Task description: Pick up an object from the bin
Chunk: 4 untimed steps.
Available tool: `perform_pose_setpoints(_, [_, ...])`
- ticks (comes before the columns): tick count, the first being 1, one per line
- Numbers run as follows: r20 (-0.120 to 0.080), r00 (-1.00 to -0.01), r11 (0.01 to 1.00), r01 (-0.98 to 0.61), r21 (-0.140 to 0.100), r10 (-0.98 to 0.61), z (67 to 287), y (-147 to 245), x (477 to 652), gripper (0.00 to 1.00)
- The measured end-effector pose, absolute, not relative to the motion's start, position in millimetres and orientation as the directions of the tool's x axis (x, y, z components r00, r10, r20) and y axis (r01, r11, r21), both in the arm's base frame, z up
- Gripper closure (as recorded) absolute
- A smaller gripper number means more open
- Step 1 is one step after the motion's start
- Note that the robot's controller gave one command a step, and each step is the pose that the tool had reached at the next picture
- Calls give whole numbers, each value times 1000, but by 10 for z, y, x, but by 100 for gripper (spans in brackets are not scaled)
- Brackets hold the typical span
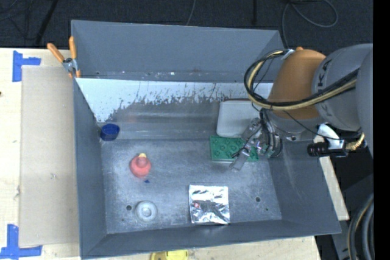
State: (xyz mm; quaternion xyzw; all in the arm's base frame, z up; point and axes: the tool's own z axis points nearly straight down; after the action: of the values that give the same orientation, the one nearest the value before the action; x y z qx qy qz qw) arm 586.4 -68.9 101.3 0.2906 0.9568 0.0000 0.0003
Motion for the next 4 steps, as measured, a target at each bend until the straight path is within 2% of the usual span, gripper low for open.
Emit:
perform_pose_setpoints(1, [12,-752,752,659,-8,659,681,-653,5823,0])
perform_pose_setpoints(2, [13,-755,755,655,-11,655,679,-652,5819,0])
perform_pose_setpoints(3, [9,-758,758,652,-6,652,709,-643,5842,100])
perform_pose_setpoints(4, [-1,-762,762,648,2,648,1159,-643,5851,100])
